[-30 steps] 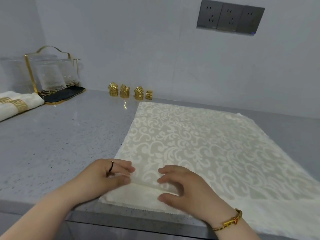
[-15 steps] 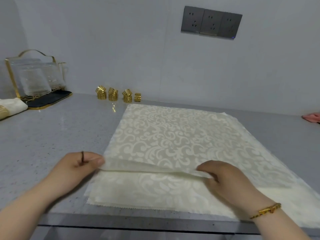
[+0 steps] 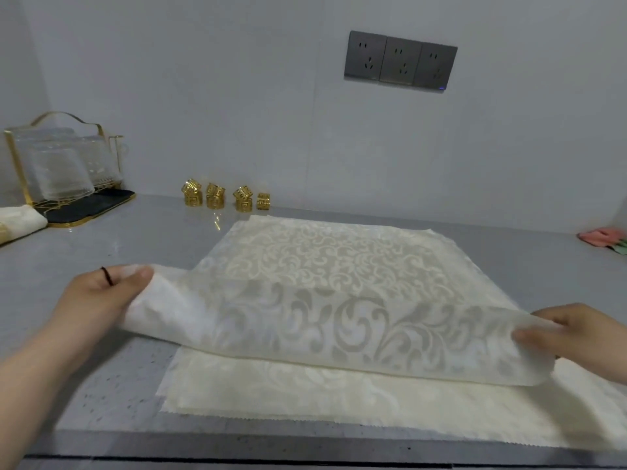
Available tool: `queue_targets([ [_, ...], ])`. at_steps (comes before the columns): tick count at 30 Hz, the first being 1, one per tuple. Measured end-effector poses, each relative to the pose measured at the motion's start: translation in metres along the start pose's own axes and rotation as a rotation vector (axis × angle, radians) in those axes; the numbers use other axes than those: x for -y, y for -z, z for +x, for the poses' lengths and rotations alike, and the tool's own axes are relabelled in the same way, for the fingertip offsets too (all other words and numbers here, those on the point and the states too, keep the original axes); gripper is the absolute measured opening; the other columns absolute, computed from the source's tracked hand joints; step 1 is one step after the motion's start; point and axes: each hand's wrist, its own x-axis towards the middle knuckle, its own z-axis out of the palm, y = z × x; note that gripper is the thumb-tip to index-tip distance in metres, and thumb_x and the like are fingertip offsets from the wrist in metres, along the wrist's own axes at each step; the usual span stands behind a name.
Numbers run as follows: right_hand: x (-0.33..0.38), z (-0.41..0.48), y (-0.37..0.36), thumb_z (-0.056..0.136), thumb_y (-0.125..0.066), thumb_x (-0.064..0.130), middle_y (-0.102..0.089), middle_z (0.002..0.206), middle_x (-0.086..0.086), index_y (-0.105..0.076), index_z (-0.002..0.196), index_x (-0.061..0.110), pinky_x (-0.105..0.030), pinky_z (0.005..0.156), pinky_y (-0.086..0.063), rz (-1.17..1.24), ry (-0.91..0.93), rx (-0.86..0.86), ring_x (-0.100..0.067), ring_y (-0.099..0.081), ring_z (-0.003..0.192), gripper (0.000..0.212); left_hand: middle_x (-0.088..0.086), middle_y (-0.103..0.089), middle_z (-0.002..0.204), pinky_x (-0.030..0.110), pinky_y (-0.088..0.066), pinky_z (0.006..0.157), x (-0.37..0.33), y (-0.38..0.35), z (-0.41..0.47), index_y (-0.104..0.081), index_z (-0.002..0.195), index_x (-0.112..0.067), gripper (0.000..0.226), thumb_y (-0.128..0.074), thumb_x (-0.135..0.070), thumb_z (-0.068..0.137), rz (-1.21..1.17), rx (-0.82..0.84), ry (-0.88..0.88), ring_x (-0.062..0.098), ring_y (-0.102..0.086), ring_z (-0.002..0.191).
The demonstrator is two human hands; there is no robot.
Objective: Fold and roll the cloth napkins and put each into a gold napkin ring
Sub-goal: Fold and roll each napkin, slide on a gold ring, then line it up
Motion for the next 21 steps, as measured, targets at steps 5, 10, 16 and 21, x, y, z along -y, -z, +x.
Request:
queue_targets([
  [5,0.023,0.029,-0.02,0.086,-0.061,0.017,-0.034,0.047,-0.003,-0.032,0.049,0.01,-0.03,0.05,-0.019,-0.021,-0.12,-0.124,-0.018,-0.033,0.049,0.047,0.012,-0.061,0.069,0.029,-0.038,0.059,-0.001,-0.021,0.022,-0.064,0.079,0.004,0.023,-0.06,-0.016,0.087,0.191,0.062,-0.01,0.026,-0.053,0.064],
  [10,0.025,0.067,-0.047,0.09,-0.05,0.015,-0.029,0.053,-0.003,-0.026,0.055,0.012,-0.029,0.048,-0.017,-0.167,-0.157,-0.149,-0.017,-0.027,0.05,0.042,0.01,-0.049,0.057,0.028,-0.029,0.051,-0.001,-0.033,0.047,-0.052,0.058,-0.001,0.032,-0.064,-0.016,0.084,0.363,0.167,0.002,0.022,-0.043,0.053],
  [16,0.027,0.101,-0.066,0.09,-0.042,0.013,-0.038,0.055,-0.005,-0.032,0.054,0.01,-0.028,0.049,-0.024,-0.217,-0.192,-0.221,-0.019,-0.036,0.053,0.038,0.009,-0.059,0.068,0.022,-0.035,0.054,0.001,-0.046,0.085,-0.064,0.078,-0.005,0.012,-0.066,-0.016,0.083,0.421,0.227,0.012,0.019,-0.05,0.062],
  [21,0.017,0.113,-0.078,0.093,-0.038,0.018,-0.046,0.061,-0.01,-0.039,0.06,0.008,-0.029,0.054,-0.029,-0.183,-0.25,-0.272,-0.025,-0.042,0.059,0.035,0.004,-0.059,0.068,0.025,-0.036,0.057,0.007,-0.062,0.108,-0.067,0.081,-0.007,0.01,-0.068,-0.016,0.081,0.433,0.21,-0.019,0.015,-0.051,0.065],
])
